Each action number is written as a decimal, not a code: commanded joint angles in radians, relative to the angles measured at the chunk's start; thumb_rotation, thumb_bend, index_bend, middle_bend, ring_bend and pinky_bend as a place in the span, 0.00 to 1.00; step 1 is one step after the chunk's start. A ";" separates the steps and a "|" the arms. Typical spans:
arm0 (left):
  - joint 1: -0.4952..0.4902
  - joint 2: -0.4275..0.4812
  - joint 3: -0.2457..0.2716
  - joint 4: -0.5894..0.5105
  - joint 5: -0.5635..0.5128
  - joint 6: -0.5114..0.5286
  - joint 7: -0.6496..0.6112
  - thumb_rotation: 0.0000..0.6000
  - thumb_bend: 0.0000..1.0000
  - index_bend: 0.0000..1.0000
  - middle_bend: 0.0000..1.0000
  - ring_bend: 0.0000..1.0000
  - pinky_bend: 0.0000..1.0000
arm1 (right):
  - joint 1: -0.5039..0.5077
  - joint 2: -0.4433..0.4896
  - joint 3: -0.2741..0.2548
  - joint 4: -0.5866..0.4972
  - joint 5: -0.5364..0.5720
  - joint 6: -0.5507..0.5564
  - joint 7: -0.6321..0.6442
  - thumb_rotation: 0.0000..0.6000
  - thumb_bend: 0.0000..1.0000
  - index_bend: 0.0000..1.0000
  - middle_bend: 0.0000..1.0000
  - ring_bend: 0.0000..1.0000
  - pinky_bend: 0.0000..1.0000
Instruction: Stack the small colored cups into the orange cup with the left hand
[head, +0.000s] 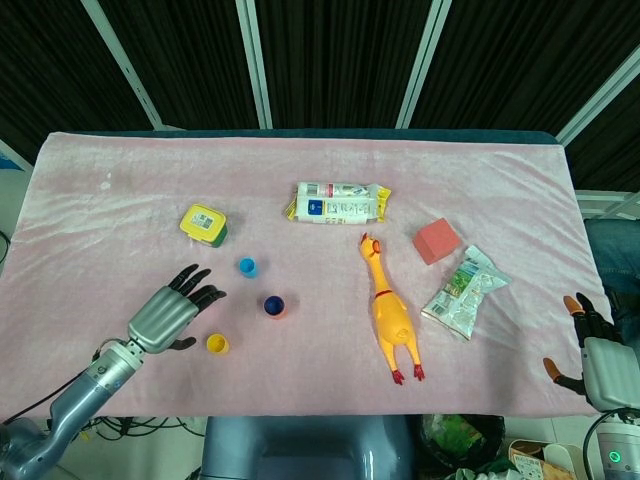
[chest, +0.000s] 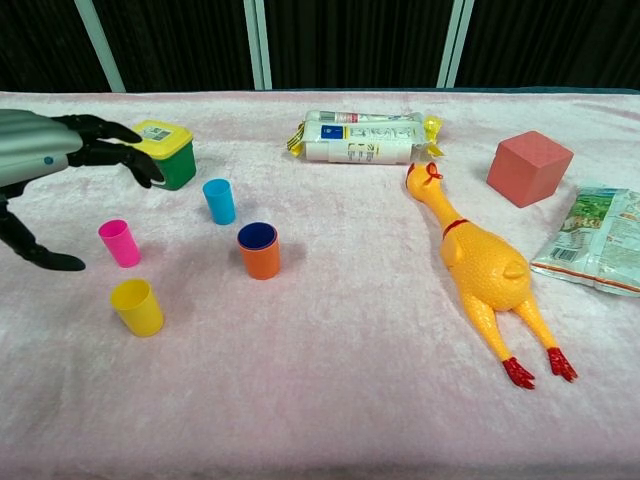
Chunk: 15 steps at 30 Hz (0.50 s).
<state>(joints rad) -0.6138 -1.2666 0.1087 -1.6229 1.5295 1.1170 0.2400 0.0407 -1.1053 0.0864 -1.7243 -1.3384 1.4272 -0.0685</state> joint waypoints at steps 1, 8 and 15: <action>0.007 -0.028 0.013 0.039 0.018 -0.030 -0.018 1.00 0.15 0.21 0.27 0.00 0.00 | -0.001 0.001 0.001 0.000 0.002 0.002 0.001 1.00 0.19 0.00 0.01 0.12 0.17; 0.002 -0.070 0.007 0.071 0.021 -0.073 -0.025 1.00 0.15 0.24 0.31 0.00 0.00 | 0.001 0.002 0.001 0.003 0.002 -0.002 0.005 1.00 0.19 0.00 0.01 0.12 0.17; -0.004 -0.096 0.004 0.084 0.027 -0.109 -0.010 1.00 0.27 0.32 0.40 0.00 0.00 | 0.001 0.002 0.001 0.003 0.002 -0.004 0.006 1.00 0.19 0.00 0.01 0.12 0.17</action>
<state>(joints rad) -0.6167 -1.3611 0.1136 -1.5406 1.5566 1.0098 0.2294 0.0417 -1.1034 0.0872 -1.7217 -1.3363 1.4233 -0.0626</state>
